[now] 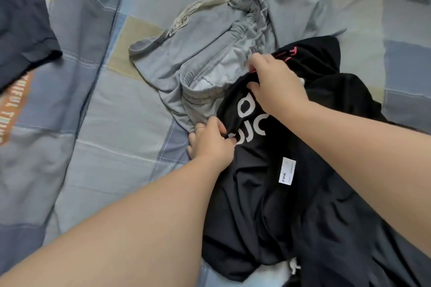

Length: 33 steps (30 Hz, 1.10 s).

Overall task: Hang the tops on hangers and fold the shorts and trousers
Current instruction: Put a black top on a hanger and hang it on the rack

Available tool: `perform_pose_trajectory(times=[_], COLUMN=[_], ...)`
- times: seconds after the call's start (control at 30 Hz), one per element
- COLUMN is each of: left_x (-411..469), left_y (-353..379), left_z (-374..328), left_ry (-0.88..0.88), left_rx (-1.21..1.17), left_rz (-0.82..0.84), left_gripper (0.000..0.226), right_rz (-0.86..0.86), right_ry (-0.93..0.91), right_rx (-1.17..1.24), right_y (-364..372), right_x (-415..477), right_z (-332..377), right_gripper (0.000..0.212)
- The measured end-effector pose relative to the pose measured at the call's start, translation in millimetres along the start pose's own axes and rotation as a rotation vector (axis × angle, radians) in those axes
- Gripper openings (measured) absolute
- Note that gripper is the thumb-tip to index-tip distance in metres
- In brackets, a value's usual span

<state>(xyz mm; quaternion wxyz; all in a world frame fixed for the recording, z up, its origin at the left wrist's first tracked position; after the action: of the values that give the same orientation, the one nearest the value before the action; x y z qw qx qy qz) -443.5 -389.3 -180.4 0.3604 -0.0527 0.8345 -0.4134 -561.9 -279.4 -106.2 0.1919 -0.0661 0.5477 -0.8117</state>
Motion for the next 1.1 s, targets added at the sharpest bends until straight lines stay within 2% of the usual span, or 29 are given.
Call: perform_pose_trajectory(times=[0.13, 0.27, 0.4, 0.5, 0.7, 0.87, 1.03, 1.1], left_x=[4.5, 4.9, -7.1, -46.7, -158.0, -230.2, -272.9, -275.3], left_y=[-2.0, -3.8, -16.7, -11.5, 8.7, -0.1, -10.8, -14.7], left_z=[3.4, 5.2, 10.2, 32.0, 89.8, 133.8, 154.6, 151.0], left_ry=[0.026, 0.066, 0.202, 0.3, 0.394, 0.468, 0.466, 0.469], left_rx=[-0.011, -0.057, -0.132, -0.124, 0.078, 0.378, 0.656, 0.697], left_rz=[0.011, 0.013, -0.012, -0.017, 0.063, 0.199, 0.404, 0.474], left_gripper=[0.034, 0.031, 0.028, 0.03, 0.023, 0.022, 0.021, 0.018], right_rz=[-0.087, -0.157, -0.204, -0.169, 0.027, 0.274, 0.511, 0.6], right_ry=[-0.043, -0.075, -0.005, 0.063, 0.213, 0.395, 0.507, 0.529], right_rx=[-0.116, -0.091, -0.128, -0.166, -0.09, 0.045, 0.158, 0.182], right_y=[-8.1, -16.2, -21.8, -23.8, -9.4, 7.4, 11.9, 5.0], right_x=[-15.5, -51.8, -123.1, -188.9, -311.3, -387.8, -424.3, -420.5], right_z=[-13.9, -17.7, -27.4, -32.3, -0.3, 33.1, 56.8, 58.6], right_gripper=[0.013, 0.007, 0.006, 0.013, 0.024, 0.019, 0.027, 0.022])
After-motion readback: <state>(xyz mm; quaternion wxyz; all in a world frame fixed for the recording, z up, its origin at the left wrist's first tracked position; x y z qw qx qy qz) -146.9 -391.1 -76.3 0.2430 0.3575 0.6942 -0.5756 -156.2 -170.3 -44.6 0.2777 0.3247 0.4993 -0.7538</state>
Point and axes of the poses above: each hand's wrist, its own x-axis towards the middle knuckle, its own y-axis out of the palm, z = x × y, the point moved 2 cm from there along x, towards the middle knuckle, and after that the axes turned 12 degrees about x, right-handed, at the moved point
